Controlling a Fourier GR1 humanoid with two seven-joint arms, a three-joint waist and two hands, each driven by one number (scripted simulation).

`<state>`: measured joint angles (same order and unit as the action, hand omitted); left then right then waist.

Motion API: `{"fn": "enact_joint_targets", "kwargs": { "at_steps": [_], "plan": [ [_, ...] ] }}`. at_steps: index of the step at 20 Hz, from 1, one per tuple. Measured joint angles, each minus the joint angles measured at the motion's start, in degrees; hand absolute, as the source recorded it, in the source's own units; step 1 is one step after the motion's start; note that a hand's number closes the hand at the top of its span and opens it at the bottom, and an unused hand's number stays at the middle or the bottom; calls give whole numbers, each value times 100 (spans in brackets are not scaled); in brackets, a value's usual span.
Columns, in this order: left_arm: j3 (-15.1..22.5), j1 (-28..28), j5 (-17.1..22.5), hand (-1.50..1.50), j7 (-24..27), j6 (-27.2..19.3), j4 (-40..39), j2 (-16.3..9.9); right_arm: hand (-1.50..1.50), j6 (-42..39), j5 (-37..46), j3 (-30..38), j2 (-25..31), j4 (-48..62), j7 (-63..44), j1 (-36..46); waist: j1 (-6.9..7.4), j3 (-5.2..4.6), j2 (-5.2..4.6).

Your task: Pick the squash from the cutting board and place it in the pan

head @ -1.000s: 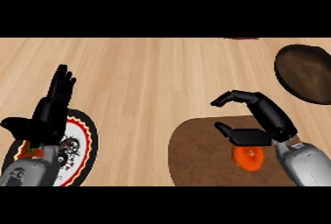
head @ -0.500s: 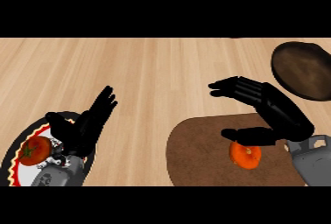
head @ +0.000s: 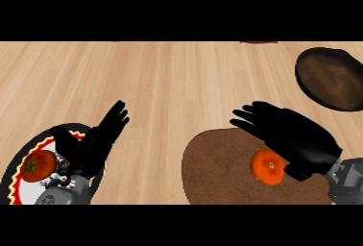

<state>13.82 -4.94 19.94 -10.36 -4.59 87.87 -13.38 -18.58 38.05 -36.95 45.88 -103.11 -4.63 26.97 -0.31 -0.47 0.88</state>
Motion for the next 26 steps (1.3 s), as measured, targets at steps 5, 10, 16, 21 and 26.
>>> {"fn": "enact_joint_targets", "kwargs": {
  "at_steps": [5, 10, 16, 21, 26],
  "plan": [
    [10, 25, -4, 0, -9, 11, -24, 26, -150, -1420, 669, -831, -184, -435, -1470, 261, 18, 2, -6],
    [-28, -28, 9, 0, -18, 30, -44, 54, -150, -2912, 878, -1443, -836, -638, -2850, 250, 1, 14, -26],
    [-49, 75, -23, 0, 17, 122, 25, 47, -150, -3851, 994, -1660, -2008, -727, -4187, -219, -5, 31, -49],
    [-71, 181, -69, 0, -14, 162, 132, 82, -150, -3991, 1473, -1792, -2464, -607, -4321, -582, 17, 41, -66],
    [-117, 125, -120, 0, -37, 171, 109, 166, -150, -4057, 2026, -1909, -2225, -578, -4288, -621, 31, 45, -75]
  ]
}}
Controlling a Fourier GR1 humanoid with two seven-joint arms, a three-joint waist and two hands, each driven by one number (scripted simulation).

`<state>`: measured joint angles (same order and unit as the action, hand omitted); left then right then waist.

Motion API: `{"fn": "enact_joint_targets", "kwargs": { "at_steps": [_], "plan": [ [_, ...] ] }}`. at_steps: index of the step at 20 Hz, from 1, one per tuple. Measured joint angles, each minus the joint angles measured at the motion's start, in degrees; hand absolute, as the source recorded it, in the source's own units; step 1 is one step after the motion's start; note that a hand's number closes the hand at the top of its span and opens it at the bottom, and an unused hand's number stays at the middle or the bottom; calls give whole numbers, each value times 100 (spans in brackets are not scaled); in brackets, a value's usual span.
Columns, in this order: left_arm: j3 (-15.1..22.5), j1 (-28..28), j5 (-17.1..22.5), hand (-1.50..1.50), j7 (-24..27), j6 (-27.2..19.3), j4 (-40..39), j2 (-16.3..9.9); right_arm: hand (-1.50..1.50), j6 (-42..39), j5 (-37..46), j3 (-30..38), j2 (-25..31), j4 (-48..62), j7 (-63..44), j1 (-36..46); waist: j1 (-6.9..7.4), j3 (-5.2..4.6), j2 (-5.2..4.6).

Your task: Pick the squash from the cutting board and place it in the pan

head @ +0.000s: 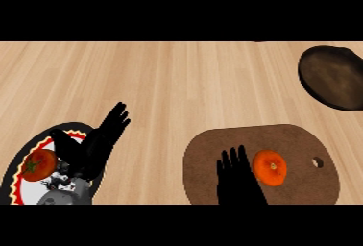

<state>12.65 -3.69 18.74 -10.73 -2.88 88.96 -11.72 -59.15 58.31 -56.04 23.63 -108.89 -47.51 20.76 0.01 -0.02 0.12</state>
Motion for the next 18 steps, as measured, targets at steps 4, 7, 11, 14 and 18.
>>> {"fn": "enact_joint_targets", "kwargs": {
  "at_steps": [4, 7, 11, 14, 18],
  "plan": [
    [-11, -95, -82, 0, 4, 17, -77, 101, -150, -16, 372, 38, 207, 74, 87, 75, 2, 2, -6],
    [-130, -100, -72, 0, -73, 109, -40, 81, -150, -34, 593, 100, 145, 151, 198, 43, 8, 2, -8],
    [-162, -99, -191, 0, -75, 145, -85, 186, -150, 38, 803, 275, 263, 274, 488, 54, 11, 2, -10],
    [-150, -54, -283, 0, -50, 155, -79, 267, -150, 227, 991, 319, 539, 312, 705, -30, 10, 3, -10],
    [-200, -44, -335, 0, -189, 160, 37, 311, 150, 485, 1200, 382, 696, 400, 1039, -106, 11, 3, -10]
  ]
}}
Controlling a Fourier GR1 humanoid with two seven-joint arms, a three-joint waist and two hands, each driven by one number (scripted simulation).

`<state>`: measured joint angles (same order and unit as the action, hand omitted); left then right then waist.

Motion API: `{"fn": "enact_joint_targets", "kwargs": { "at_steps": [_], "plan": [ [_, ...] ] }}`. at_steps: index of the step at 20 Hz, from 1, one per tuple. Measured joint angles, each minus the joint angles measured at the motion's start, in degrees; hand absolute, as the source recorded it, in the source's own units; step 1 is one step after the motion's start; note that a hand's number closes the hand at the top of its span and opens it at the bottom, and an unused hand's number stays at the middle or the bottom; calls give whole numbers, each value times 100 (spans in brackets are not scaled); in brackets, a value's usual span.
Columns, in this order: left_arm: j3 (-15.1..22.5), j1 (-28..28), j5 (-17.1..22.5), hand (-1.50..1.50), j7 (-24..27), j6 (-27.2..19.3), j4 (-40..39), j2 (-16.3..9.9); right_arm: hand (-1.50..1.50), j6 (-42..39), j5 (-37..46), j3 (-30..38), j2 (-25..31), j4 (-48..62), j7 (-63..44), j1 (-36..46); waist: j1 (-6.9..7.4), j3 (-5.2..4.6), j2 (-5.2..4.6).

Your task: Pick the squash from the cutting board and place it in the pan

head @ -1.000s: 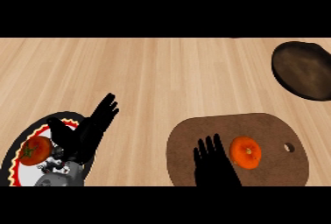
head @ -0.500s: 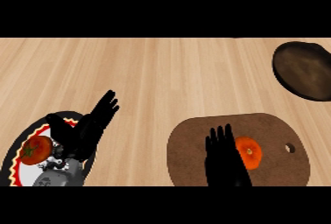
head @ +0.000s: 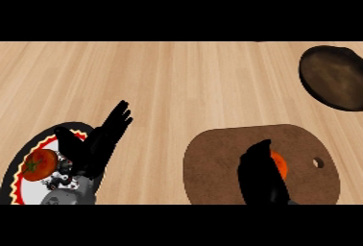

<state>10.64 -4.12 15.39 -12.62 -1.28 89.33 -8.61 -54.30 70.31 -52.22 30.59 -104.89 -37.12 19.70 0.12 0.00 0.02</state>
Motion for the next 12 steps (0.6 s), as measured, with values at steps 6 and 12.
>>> {"fn": "enact_joint_targets", "kwargs": {
  "at_steps": [6, 12],
  "plan": [
    [-154, -97, 18, 0, -8, 126, -119, -8, 150, 823, 422, -258, 238, 375, 788, 338, 28, -11, 10],
    [-240, -32, 20, 0, 46, 276, -178, 8, 150, 1514, 819, -200, 297, 814, 1392, 496, 19, -26, 23]
  ]
}}
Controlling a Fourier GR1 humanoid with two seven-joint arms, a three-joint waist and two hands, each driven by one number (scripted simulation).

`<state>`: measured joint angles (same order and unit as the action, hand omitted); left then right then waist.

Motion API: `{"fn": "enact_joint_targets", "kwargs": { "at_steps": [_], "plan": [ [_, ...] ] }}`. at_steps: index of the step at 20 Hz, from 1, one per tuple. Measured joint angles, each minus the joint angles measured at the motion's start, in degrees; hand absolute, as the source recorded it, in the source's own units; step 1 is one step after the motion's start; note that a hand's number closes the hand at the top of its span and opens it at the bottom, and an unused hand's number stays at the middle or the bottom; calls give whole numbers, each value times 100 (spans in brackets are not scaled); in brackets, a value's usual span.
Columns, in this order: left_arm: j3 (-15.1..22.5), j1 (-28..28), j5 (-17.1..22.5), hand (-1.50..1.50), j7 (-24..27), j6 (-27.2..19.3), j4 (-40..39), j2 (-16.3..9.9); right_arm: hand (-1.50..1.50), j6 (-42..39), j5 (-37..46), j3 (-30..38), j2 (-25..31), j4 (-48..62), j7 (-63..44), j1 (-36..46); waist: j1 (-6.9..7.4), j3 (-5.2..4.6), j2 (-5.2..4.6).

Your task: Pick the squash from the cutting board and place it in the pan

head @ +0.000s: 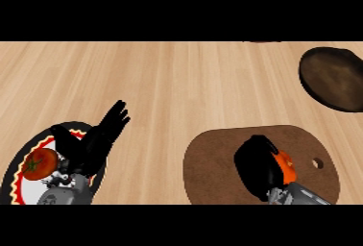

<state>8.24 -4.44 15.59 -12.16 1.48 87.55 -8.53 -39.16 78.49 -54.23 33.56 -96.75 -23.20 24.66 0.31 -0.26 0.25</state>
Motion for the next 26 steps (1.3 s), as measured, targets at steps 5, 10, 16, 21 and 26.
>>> {"fn": "enact_joint_targets", "kwargs": {
  "at_steps": [5, 10, 16, 21, 26],
  "plan": [
    [-31, 162, -27, 0, 70, -81, 88, 31, 150, 930, -982, 1323, -309, -213, -97, -729, -199, 16, -2],
    [-59, 255, -60, 0, 117, -109, 140, 13, 150, 2041, -1811, 2637, -486, -594, -81, -1386, -287, 35, 5],
    [-59, 236, -70, 0, 79, -106, 135, 26, 150, 3211, -2548, 3832, -579, -1416, 194, -1895, -255, 36, 9],
    [-60, 190, -49, 0, -3, -87, 189, 31, 150, 3620, -3710, 4789, -889, -1885, 443, -2184, -195, 36, 1],
    [1, 133, -117, 0, 27, -36, 118, 87, 150, 3677, -4906, 5768, -992, -1357, 1039, -2177, -96, 33, -22]
  ]
}}
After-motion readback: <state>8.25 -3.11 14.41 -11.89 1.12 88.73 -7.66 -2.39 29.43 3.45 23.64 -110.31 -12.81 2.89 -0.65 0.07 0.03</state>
